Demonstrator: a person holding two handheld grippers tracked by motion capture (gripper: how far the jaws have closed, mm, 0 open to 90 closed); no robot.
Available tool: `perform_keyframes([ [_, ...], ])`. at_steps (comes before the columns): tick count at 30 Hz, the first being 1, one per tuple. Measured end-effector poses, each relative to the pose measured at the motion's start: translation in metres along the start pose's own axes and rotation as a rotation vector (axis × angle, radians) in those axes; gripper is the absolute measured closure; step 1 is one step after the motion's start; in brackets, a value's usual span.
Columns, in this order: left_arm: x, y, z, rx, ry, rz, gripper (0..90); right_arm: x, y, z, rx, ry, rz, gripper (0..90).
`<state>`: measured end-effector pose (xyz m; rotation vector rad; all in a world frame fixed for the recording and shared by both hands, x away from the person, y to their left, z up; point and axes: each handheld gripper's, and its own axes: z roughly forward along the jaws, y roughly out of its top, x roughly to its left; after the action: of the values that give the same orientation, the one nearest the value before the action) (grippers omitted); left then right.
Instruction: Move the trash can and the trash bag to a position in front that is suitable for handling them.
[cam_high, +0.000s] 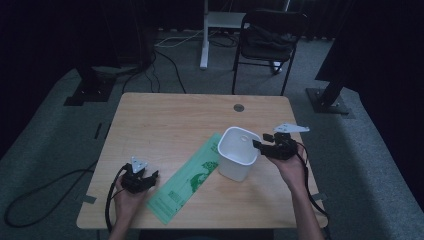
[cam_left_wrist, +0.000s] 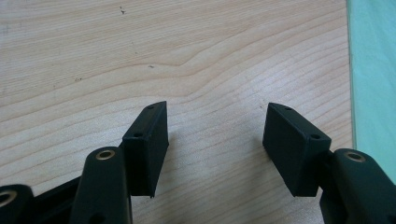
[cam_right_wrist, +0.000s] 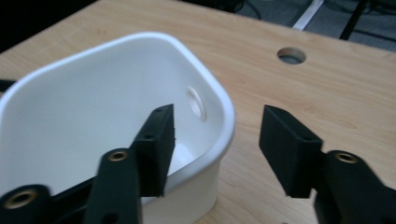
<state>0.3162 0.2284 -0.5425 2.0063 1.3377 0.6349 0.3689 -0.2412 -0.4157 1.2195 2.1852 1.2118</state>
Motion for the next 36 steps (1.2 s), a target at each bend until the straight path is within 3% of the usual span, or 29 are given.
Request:
perform_keyframes([
  [5,0.0,0.0,0.0,-0.002,0.001,-0.001,41.2,-0.004,0.002,0.006,0.029,0.044,-0.011,60.4],
  [9,0.0,0.0,0.0,-0.003,0.002,-0.001,41.2,-0.008,0.006,0.009,0.046,0.084,-0.017,64.6],
  [17,0.0,0.0,0.0,-0.006,0.002,-0.002,41.1,-0.011,0.01,0.009,0.085,0.167,-0.078,71.0],
  [24,0.0,0.0,0.0,-0.004,0.003,0.003,41.2,0.003,0.004,0.004,0.088,0.173,-0.085,67.6],
  [25,-0.001,0.0,0.0,-0.006,0.005,0.004,41.2,0.013,0.001,0.001,0.087,0.193,-0.104,66.4],
  [29,-0.001,0.0,0.001,-0.003,-0.001,0.005,41.2,0.024,-0.001,-0.001,0.095,0.222,-0.135,66.8],
  [36,-0.004,0.003,0.001,0.006,-0.01,0.016,41.2,0.043,-0.006,-0.004,0.097,0.264,-0.147,66.8],
])
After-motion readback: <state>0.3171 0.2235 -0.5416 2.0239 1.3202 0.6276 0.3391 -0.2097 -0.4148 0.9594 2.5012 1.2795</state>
